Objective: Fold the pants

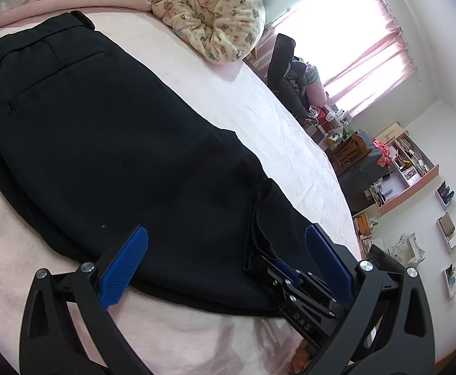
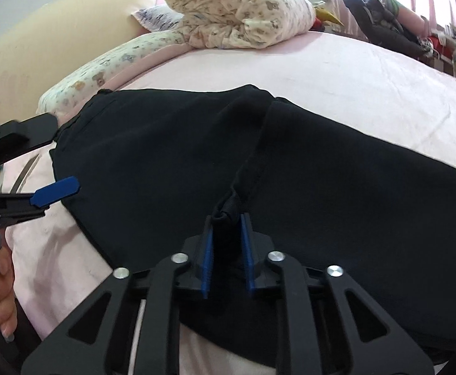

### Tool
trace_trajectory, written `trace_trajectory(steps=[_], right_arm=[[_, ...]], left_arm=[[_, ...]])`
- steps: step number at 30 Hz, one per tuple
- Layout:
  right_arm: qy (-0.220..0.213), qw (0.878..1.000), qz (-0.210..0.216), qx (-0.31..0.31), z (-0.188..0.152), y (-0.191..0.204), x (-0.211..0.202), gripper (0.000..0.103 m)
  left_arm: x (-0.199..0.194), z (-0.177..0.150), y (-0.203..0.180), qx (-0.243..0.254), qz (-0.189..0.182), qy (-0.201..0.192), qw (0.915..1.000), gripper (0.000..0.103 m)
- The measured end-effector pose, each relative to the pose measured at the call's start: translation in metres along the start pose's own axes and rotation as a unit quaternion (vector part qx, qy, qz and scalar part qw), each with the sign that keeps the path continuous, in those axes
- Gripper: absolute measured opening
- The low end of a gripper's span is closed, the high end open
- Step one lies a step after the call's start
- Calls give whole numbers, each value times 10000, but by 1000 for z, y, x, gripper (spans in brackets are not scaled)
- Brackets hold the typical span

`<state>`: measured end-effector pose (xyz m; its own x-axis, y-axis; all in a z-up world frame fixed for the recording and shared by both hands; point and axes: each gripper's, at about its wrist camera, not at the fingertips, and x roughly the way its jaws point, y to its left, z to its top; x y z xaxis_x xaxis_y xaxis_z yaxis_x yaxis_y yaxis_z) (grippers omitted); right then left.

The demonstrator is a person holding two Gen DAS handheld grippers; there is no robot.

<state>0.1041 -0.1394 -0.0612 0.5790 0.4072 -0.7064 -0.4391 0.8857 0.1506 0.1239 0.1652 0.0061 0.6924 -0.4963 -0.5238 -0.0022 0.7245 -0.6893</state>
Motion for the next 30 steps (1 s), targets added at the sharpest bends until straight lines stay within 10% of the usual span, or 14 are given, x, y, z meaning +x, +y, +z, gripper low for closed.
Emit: trace_trajectory(steps=[6, 9, 19, 30], right_arm=[[-440, 9978, 487, 82, 1, 6, -26, 31], [-801, 9967, -53, 68, 10, 2, -33, 31], [-113, 9983, -562, 57, 8, 0, 7, 32], [-410, 9986, 88, 319, -21, -5, -37, 32]], left_arm=[[-2, 1, -3, 131, 19, -77, 9999, 101], [-2, 1, -4, 138, 29, -91, 9999, 101], [-26, 19, 17, -90, 210, -594, 9980, 101], [-88, 39, 128, -1890, -79, -1035, 9765, 101]])
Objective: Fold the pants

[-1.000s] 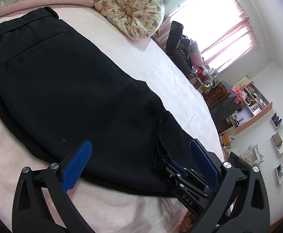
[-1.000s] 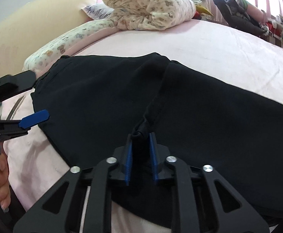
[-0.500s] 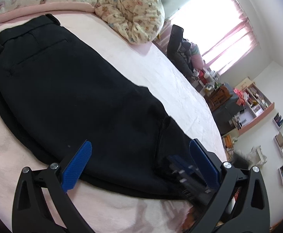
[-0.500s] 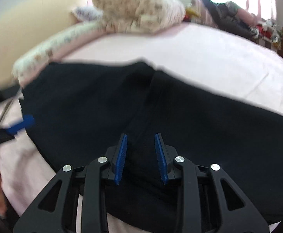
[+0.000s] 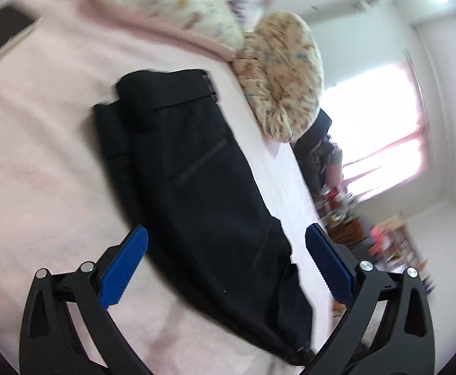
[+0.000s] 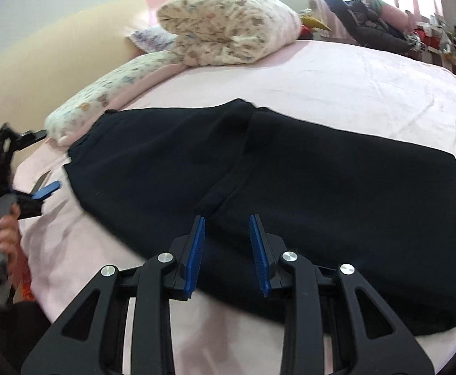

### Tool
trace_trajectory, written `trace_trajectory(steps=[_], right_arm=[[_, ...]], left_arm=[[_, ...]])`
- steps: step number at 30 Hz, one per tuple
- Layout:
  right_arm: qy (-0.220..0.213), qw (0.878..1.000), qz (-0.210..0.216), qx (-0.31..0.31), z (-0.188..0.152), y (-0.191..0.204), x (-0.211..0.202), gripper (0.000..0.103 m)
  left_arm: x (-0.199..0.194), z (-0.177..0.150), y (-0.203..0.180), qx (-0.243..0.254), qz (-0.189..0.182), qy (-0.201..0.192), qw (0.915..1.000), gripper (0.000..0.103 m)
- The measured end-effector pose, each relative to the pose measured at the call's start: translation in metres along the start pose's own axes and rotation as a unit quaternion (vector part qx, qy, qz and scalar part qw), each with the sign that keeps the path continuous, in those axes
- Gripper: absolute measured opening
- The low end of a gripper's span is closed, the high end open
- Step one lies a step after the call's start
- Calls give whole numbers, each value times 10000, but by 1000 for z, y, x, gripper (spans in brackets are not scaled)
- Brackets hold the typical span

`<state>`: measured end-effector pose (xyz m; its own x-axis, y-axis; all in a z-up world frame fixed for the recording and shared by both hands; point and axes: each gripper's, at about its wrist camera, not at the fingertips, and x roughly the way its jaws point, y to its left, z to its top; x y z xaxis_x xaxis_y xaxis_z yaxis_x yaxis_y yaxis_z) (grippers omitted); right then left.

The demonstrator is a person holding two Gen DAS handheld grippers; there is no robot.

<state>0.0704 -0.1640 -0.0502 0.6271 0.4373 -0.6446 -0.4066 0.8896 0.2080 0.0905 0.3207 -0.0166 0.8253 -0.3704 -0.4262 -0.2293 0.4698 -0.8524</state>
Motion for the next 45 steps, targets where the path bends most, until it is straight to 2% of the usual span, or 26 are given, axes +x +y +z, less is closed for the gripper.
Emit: trace_trajectory(steps=[1, 2, 3, 4, 8, 17, 27, 29, 31, 33, 34, 35, 37, 43, 45], right_arm=[[9, 9999, 9, -135, -4, 8, -2, 41], [27, 9998, -1, -218, -6, 13, -4, 55], [45, 9993, -60, -362, -9, 22, -6, 82], [-2, 9988, -114, -472, -12, 29, -8, 84], [-69, 9958, -212, -894, -22, 53, -14, 84], [33, 9950, -497, -871, -26, 56, -12, 84], [68, 9950, -542, -839, -32, 52, -16, 84], [72, 9949, -554, -845, -33, 52, -16, 84], [75, 9951, -545, -817, -32, 52, -16, 84], [70, 9954, -548, -784, -34, 51, -17, 84], [69, 9955, -551, -772, -35, 51, -18, 84], [74, 9955, -552, -763, -36, 50, -19, 84], [93, 9955, -548, -766, -37, 48, -19, 84], [130, 9953, -541, -788, -39, 45, -21, 84], [133, 9953, -546, -785, -39, 45, -21, 84]], left_arm=[[1, 2, 8, -195, 14, 60, 9998, 101], [2, 3, 13, -317, 33, 99, 9994, 101], [3, 4, 17, -396, 22, 131, 9991, 101], [6, 4, 18, -407, 71, 168, 9990, 101], [22, 5, 7, -140, 401, 277, 9987, 101], [58, 6, -12, 404, 1078, 331, 9928, 101], [63, 10, -10, 299, 772, 140, 9965, 101], [58, 10, -9, 257, 508, 35, 9984, 100], [52, 10, -8, 205, 276, -81, 9994, 88], [47, 11, -6, 175, 251, -187, 9994, 42], [45, 12, -4, 185, 239, -232, 9993, 30], [45, 14, -2, 172, 158, -239, 9994, 22], [45, 16, 0, 92, -15, -214, 9997, 22], [47, 17, 1, 27, -21, -187, 9998, 21], [51, 19, 5, -135, 6, -138, 9998, 26]])
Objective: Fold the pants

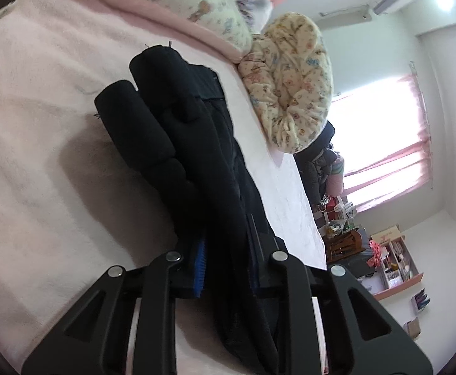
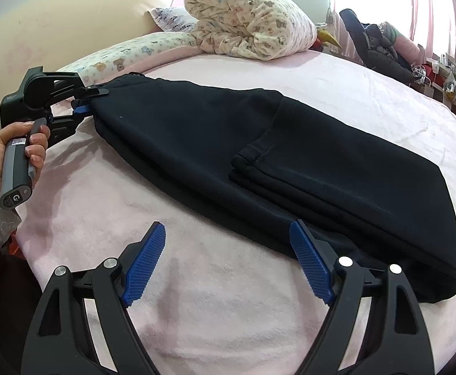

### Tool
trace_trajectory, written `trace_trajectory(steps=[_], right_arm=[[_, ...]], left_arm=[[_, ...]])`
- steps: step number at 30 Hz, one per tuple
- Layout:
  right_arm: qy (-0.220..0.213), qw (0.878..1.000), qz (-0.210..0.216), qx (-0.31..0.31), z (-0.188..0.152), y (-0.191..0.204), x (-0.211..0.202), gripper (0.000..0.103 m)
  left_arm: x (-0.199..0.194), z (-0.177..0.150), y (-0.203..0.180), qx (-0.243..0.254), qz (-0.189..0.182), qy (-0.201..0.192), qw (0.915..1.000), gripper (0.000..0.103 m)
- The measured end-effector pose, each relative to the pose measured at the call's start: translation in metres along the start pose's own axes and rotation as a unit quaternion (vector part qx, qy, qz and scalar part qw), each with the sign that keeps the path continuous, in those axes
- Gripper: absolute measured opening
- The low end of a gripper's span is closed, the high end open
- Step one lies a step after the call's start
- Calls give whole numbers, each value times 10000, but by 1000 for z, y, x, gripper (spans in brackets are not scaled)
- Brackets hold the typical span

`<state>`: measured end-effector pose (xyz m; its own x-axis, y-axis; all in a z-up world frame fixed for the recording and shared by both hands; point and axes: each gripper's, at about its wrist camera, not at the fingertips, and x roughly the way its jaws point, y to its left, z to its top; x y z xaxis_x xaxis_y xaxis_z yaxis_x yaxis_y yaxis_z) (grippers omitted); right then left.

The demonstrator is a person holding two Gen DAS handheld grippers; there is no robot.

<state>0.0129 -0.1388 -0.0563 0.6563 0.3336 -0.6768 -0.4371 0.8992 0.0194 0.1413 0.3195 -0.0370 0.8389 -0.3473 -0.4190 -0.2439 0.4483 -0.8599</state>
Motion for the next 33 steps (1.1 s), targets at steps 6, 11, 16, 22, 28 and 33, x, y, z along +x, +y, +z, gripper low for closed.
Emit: trace_trajectory(steps=[6, 11, 16, 22, 28, 33], right_arm=[[2, 10000, -19, 7, -4, -6, -4, 84], [-204, 9996, 31, 186, -10, -27, -18, 84], [-490, 9980, -120, 389, -22, -67, -40, 84], [-676, 9927, -366, 927, -33, -130, -61, 84], [-1133, 9760, -320, 1834, -43, -188, -81, 84], [-1468, 9544, -156, 2595, -52, -226, -96, 84]], left_arm=[[2, 2, 17, -445, -85, 29, 9990, 19], [-11, -9, -17, 426, 170, -397, 9982, 16], [-19, -25, -62, 1405, 464, -831, 9855, 16], [-17, -61, -137, 2848, 742, -969, 9508, 16], [-8, -98, -209, 3720, 571, -771, 9233, 16], [12, -155, -259, 4536, 397, -498, 8889, 16]])
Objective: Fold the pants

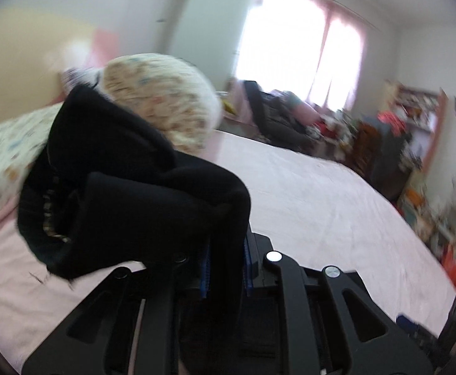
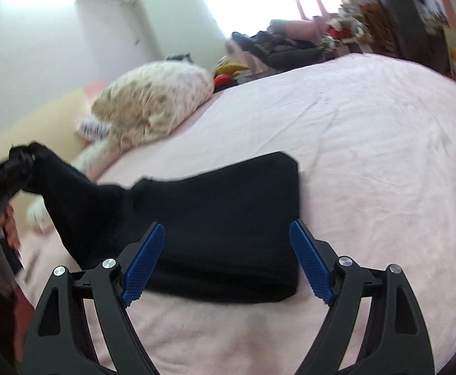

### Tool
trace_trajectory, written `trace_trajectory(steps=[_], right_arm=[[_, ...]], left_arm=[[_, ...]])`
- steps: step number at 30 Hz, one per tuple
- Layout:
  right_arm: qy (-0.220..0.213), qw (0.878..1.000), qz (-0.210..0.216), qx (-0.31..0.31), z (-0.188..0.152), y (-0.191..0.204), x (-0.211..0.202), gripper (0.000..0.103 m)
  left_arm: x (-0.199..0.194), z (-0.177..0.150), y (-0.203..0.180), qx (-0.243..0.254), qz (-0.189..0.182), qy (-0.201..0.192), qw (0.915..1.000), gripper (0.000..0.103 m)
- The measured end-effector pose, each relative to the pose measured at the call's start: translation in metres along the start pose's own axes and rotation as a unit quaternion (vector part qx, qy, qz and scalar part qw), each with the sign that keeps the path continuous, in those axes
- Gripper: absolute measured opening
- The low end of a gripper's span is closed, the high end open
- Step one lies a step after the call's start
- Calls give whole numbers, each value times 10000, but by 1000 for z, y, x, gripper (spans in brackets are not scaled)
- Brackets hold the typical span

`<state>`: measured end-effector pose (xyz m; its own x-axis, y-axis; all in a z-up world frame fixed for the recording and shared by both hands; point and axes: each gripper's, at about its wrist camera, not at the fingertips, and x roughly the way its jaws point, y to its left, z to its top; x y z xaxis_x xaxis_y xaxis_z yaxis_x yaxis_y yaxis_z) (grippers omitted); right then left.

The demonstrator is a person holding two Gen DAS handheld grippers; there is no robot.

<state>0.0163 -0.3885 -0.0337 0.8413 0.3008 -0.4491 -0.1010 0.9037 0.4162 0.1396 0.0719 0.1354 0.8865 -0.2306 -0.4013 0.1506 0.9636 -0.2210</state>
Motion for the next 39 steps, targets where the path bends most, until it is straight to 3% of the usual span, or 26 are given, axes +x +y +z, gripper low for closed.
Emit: trace_trajectory(steps=[5, 9, 14, 16, 17, 18, 19, 20, 22, 23, 25, 26, 30, 33, 37, 39], right_arm=[[-461, 9976, -97, 502, 15, -27, -21, 84], [-883, 9916, -288, 902, 23, -49, -40, 84], [-1139, 9832, -584, 1305, 27, -71, -54, 85], [-1220, 9807, -633, 1392, 28, -77, -59, 85], [-1252, 9798, -660, 1413, 29, -78, -61, 85], [-1306, 9787, -697, 1424, 30, -80, -64, 85], [-1364, 9776, -707, 1441, 31, -81, -66, 85], [-1416, 9765, -710, 1463, 33, -82, -69, 85], [-1492, 9751, -711, 1480, 33, -85, -74, 85], [-1541, 9740, -730, 1490, 34, -87, -76, 85], [-1575, 9732, -751, 1499, 33, -88, -79, 85], [-1564, 9732, -759, 1506, 33, -89, -79, 85], [-1489, 9736, -737, 1567, 32, -93, -75, 85], [-1412, 9750, -728, 1555, 32, -93, -73, 85], [-991, 9825, -449, 1513, 30, -89, -55, 85], [-590, 9856, -206, 1569, 28, -87, -36, 85]], left_arm=[[17, -29, -95, 1157, -415, 299, 9920, 17], [37, -64, -151, 1698, -706, 663, 9807, 17], [71, -126, -208, 2388, -762, 1320, 9590, 17], [79, -151, -226, 2831, -698, 1546, 9440, 18], [83, -165, -237, 3236, -577, 1643, 9300, 18], [88, -181, -247, 3747, -404, 1699, 9105, 18], [90, -188, -252, 4004, -310, 1710, 8997, 18], [93, -192, -255, 4128, -260, 1732, 8938, 18], [97, -188, -256, 4091, -265, 1815, 8939, 18], [98, -186, -257, 4169, -244, 1833, 8899, 19], [99, -187, -263, 4542, -114, 1777, 8729, 20], [98, -187, -263, 4568, -82, 1738, 8724, 21], [98, -176, -250, 3979, -248, 1869, 8978, 24], [98, -177, -246, 4004, -170, 1810, 8981, 24], [89, -168, -231, 3554, -313, 1783, 9170, 24], [92, -162, -227, 3470, -363, 1813, 9195, 24]])
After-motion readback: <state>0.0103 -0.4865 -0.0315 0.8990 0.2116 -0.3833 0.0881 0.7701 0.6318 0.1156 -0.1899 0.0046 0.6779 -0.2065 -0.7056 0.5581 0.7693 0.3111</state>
